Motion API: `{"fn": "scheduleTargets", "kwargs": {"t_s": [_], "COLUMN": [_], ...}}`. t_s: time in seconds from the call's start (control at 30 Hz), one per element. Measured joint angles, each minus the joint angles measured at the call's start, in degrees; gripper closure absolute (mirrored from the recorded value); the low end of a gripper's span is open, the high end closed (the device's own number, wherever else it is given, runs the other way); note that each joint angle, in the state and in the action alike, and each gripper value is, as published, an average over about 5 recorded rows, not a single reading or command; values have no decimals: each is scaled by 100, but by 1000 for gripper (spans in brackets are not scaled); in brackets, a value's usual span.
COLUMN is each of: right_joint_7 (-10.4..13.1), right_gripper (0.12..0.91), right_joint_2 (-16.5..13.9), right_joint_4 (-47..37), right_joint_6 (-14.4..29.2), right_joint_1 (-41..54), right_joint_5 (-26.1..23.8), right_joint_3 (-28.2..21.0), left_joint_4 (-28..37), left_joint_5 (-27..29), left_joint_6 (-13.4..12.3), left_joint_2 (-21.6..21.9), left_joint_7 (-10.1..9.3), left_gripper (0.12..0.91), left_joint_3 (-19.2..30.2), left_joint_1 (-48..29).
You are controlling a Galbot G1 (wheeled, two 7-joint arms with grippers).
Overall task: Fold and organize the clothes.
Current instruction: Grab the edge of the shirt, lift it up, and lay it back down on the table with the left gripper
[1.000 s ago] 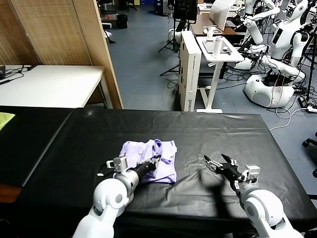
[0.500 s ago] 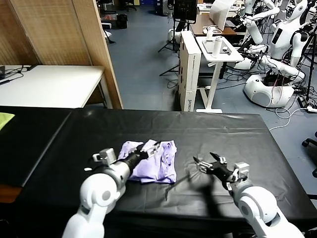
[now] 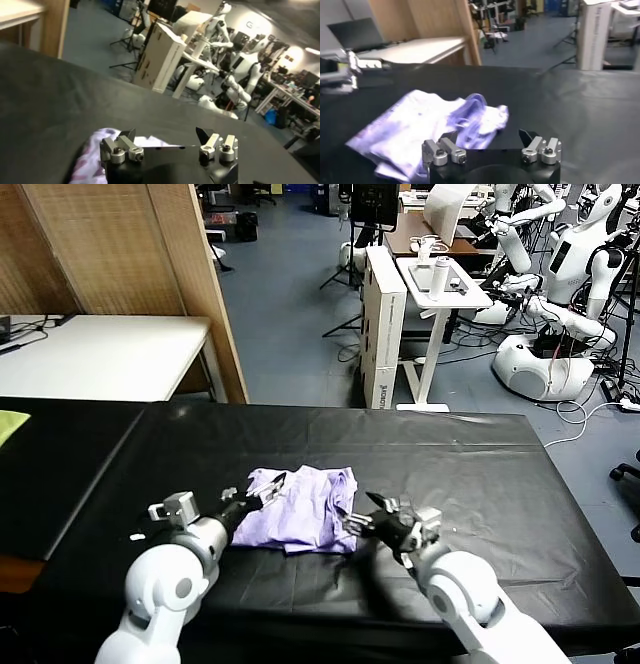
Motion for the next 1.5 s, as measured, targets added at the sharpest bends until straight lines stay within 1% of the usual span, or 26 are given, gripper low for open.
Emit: {"fn": "scheduleTargets", "kwargs": {"t_s": [0.2, 0.37, 0.47, 0.5, 0.57, 0.6, 0.63, 0.7, 0.73, 0.77, 0.83, 0.87, 0.9, 0.97, 1.0, 1.07, 1.2, 1.23, 1.33, 1.37, 1.43, 1.5], "right_joint_7": [24, 27, 30, 31, 33, 43, 64, 132, 168, 198, 222, 223, 220, 214, 208, 173, 34, 5, -40, -41, -40, -33], "right_gripper": [118, 123, 170, 222, 349, 425, 520, 634, 709, 766, 852, 876, 880, 874, 852, 771, 530, 454, 272, 222, 153, 130], "right_joint_2": [267, 417, 499, 526, 578, 603, 625, 665, 682, 695, 710, 713, 714, 715, 714, 705, 634, 608, 509, 469, 382, 299], "right_joint_4": [-420, -717, -859, -894, -942, -955, -964, -991, -1013, -1040, -1105, -1138, -1170, -1225, -1242, -1254, -1163, -1119, -940, -869, -715, -554], "right_joint_6": [54, 89, 111, 115, 119, 121, 124, 128, 131, 132, 134, 135, 136, 142, 149, 172, 250, 273, 328, 336, 347, 352], "right_joint_1": [322, 474, 533, 545, 553, 550, 542, 518, 505, 492, 467, 457, 448, 436, 432, 421, 371, 354, 281, 248, 171, 89], "right_joint_5": [-115, -142, -160, -165, -173, -177, -180, -207, -235, -266, -326, -346, -361, -400, -417, -424, -268, -215, -50, 4, 104, 196], "right_joint_3": [-121, -136, -127, -123, -112, -103, -92, -55, -32, -7, 40, 59, 77, 112, 132, 179, 302, 339, 453, 494, 580, 669], "left_joint_4": [-11, -14, -14, -12, -7, -4, 0, 6, 9, 12, 15, 16, 16, 18, 19, 22, 36, 46, 106, 135, 200, 277], "left_joint_5": [94, 114, 118, 124, 142, 152, 160, 175, 182, 190, 215, 229, 246, 284, 304, 351, 506, 565, 707, 726, 719, 703], "left_joint_6": [-67, -91, -105, -110, -120, -124, -128, -135, -138, -142, -152, -158, -167, -186, -198, -230, -351, -405, -622, -711, -904, -1098], "left_joint_2": [2, 23, 38, 41, 44, 45, 46, 48, 49, 49, 47, 47, 48, 52, 53, 56, 59, 62, 69, 65, 40, 0], "left_joint_7": [20, 30, 37, 40, 46, 49, 53, 60, 64, 69, 83, 93, 104, 131, 146, 180, 315, 375, 582, 651, 785, 910], "left_gripper": [123, 123, 123, 123, 123, 123, 123, 123, 123, 123, 123, 123, 123, 123, 123, 123, 123, 123, 123, 123, 123, 123], "left_joint_3": [-54, -126, -159, -166, -174, -177, -179, -184, -187, -189, -194, -196, -197, -201, -203, -208, -220, -225, -258, -278, -329, -384], "left_joint_1": [138, 217, 260, 274, 301, 314, 326, 342, 348, 353, 364, 372, 381, 400, 409, 430, 482, 499, 546, 559, 586, 623]}}
